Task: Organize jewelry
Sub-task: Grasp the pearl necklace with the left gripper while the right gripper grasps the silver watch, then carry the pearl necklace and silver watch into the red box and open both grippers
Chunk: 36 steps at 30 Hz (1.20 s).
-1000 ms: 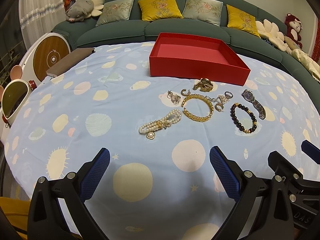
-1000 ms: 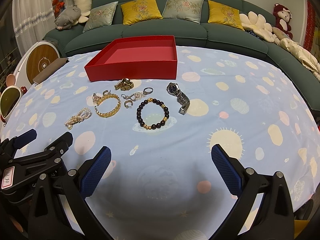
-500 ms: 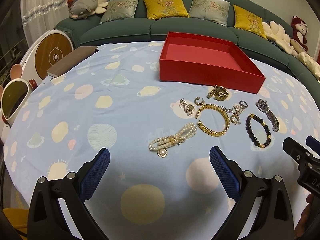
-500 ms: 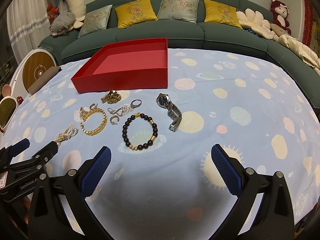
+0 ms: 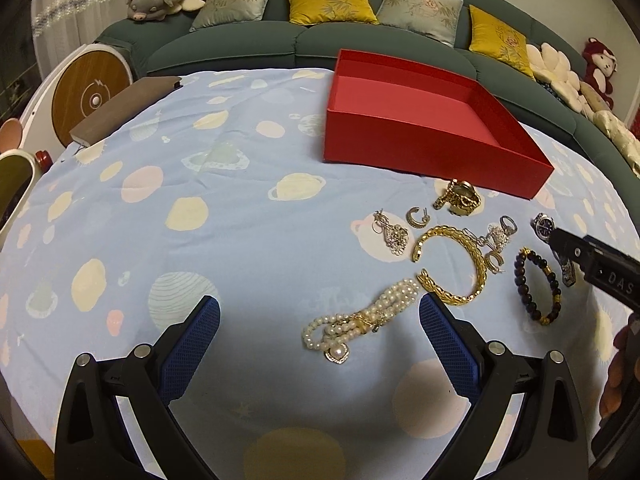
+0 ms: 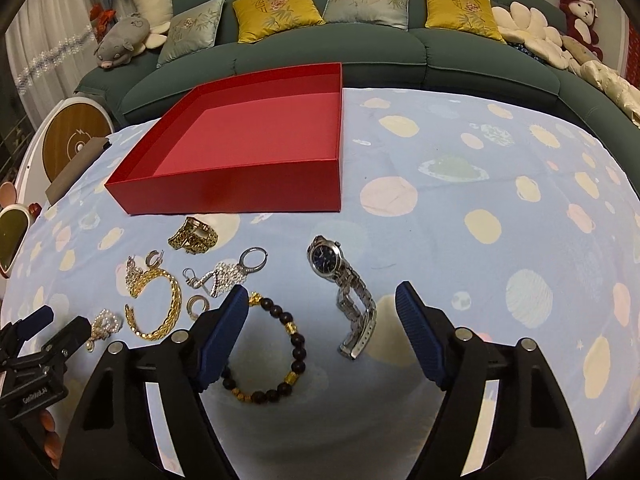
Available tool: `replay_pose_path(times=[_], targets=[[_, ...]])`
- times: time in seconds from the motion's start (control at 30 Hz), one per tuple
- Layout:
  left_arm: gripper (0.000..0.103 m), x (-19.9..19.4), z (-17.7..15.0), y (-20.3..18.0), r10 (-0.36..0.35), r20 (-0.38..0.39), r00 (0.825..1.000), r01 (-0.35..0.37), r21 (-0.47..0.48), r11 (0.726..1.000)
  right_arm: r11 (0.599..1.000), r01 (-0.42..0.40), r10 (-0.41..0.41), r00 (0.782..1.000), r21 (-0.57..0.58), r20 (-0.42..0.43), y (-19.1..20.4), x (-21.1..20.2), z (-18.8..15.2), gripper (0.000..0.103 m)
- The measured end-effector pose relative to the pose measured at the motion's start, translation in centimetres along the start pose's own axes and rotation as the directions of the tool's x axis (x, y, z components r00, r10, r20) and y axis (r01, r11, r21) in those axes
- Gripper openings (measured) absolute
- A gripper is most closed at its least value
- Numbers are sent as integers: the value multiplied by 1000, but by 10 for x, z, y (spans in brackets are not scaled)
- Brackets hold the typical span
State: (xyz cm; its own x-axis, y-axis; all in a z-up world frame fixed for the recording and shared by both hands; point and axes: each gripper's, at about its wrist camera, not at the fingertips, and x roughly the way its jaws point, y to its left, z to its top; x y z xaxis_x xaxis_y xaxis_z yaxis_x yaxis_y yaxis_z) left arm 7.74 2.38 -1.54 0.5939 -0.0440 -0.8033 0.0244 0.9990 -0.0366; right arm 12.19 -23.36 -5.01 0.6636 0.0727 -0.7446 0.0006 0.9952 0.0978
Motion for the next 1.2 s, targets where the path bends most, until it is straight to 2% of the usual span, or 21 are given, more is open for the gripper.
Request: replay_pose_path(times=[0.07, 0.13, 0.2, 0.37, 0.43, 0.47, 0.5, 0.57, 0.6, 0.63, 0.67, 0.77, 0.9, 1.03, 1.2], targets=[[96, 6, 0, -5, -10, -15, 1000, 11, 29, 1000, 1000, 3, -3, 1000, -1, -6, -1, 6, 5, 71], [82, 12, 1, -8, -24, -32, 999, 26, 53, 998, 1000, -9, 9, 1000, 10, -22, -5, 12, 8, 71], [75, 18, 0, -9, -38, -55, 998, 42, 68, 997, 1000, -16, 17, 999, 18, -40, -8, 19, 12, 71], [68, 17, -2, -12, -53, -43, 998, 57, 113, 992, 999, -29, 32, 996, 38, -78, -15, 33, 14, 65], [58, 15, -4, -14, -58, -39, 998, 62, 129, 990, 999, -21, 23, 997, 26, -73, -15, 34, 15, 61], [54, 13, -5, -15, -62, -37, 997, 67, 135, 989, 1000, -16, 17, 997, 17, -73, -14, 34, 15, 57], [44, 12, -5, -16, -66, -36, 997, 71, 142, 987, 1000, -13, 13, 997, 13, -72, -13, 33, 14, 53], [35, 9, -6, -15, -85, -41, 996, 90, 139, 986, 1000, -4, 5, 998, 3, -69, -12, 32, 12, 35], [25, 8, -6, -15, -97, -44, 994, 102, 136, 986, 1000, 0, 0, 998, -4, -68, -12, 31, 11, 29], [15, 7, -6, -15, -108, -51, 993, 114, 134, 984, 1000, -9, 9, 998, -5, -70, -12, 30, 10, 19], [12, 7, -6, -15, -120, -57, 991, 126, 129, 984, 1000, -15, 15, 997, -1, -72, -12, 28, 8, 12], [10, 3, -6, -15, -155, -75, 985, 163, 109, 981, 1000, -30, 30, 997, 8, -73, -11, 23, 4, 8], [9, -9, -5, -17, -159, -41, 986, 163, 116, 980, 999, -48, 48, 997, 1, -56, -5, 12, 2, 7], [9, -29, 6, -11, -179, 9, 984, 177, 102, 979, 997, -73, 73, 997, 2, -10, 1, -8, 6, 7], [9, -58, 36, 5, -192, 98, 976, 187, 63, 980, 993, -118, 117, 991, 15, 68, 6, -39, 19, 6]])
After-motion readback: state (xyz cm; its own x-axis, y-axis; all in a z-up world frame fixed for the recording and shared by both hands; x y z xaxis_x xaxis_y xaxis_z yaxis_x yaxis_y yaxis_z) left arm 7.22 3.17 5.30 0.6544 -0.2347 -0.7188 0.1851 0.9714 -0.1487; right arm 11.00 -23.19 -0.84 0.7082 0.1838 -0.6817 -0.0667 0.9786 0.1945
